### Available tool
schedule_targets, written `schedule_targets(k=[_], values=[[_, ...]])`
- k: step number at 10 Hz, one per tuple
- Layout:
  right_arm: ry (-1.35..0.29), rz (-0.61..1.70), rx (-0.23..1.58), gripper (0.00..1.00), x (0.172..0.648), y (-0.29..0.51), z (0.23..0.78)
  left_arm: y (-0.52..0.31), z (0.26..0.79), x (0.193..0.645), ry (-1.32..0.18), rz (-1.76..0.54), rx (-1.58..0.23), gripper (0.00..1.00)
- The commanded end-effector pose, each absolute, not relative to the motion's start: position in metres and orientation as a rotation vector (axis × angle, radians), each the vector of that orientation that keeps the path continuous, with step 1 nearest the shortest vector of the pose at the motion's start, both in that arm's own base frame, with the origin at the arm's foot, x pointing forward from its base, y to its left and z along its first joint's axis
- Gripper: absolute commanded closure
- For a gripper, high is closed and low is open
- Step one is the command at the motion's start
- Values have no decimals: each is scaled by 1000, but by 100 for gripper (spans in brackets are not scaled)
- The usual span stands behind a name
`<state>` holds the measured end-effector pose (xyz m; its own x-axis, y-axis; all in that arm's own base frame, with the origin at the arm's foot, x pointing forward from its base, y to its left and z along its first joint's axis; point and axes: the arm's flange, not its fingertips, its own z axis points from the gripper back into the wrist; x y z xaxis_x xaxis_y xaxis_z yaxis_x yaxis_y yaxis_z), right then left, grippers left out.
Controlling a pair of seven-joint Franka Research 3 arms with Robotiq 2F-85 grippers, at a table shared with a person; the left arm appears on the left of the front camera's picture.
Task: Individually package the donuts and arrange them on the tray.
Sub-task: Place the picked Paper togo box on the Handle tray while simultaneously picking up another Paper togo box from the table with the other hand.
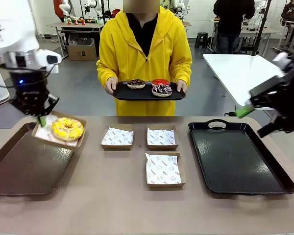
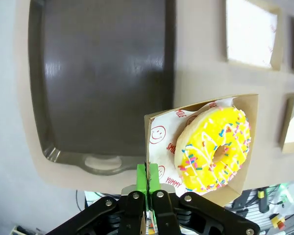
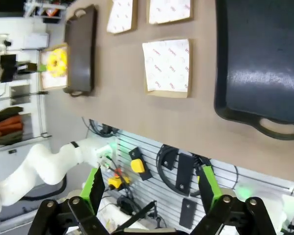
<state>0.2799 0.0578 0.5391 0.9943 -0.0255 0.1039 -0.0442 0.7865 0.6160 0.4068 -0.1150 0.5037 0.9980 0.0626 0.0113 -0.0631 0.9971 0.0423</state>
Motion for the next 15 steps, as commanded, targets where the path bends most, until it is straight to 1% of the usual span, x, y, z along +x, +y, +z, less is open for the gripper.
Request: schedule_targets(k=[1, 2, 4, 5, 6, 7, 14, 15], values=[[-86, -15, 584, 0, 298, 88, 531, -94, 490, 384, -42, 23, 57, 99], [-86, -18, 549, 0, 299, 100, 525, -83, 483, 379, -44, 11, 84, 99], [-87, -21, 488, 0, 294, 102, 515, -64, 471, 382, -44, -6, 72, 99], [-69, -6, 515, 0, 286, 95, 512, -58, 467, 385, -37, -17, 86, 99], [-93, 7, 518, 0, 296, 106, 518, -56, 465, 389, -41, 0, 72, 99], [-93, 7, 518, 0, 296, 106, 518, -68, 471, 380, -18, 10, 77, 99], [-95, 30, 534, 0, 293, 104, 520, -66, 468, 382, -20, 1, 77, 99], [-96, 25, 427, 0, 298, 121, 520, -60, 459, 389, -11, 5, 83, 99]])
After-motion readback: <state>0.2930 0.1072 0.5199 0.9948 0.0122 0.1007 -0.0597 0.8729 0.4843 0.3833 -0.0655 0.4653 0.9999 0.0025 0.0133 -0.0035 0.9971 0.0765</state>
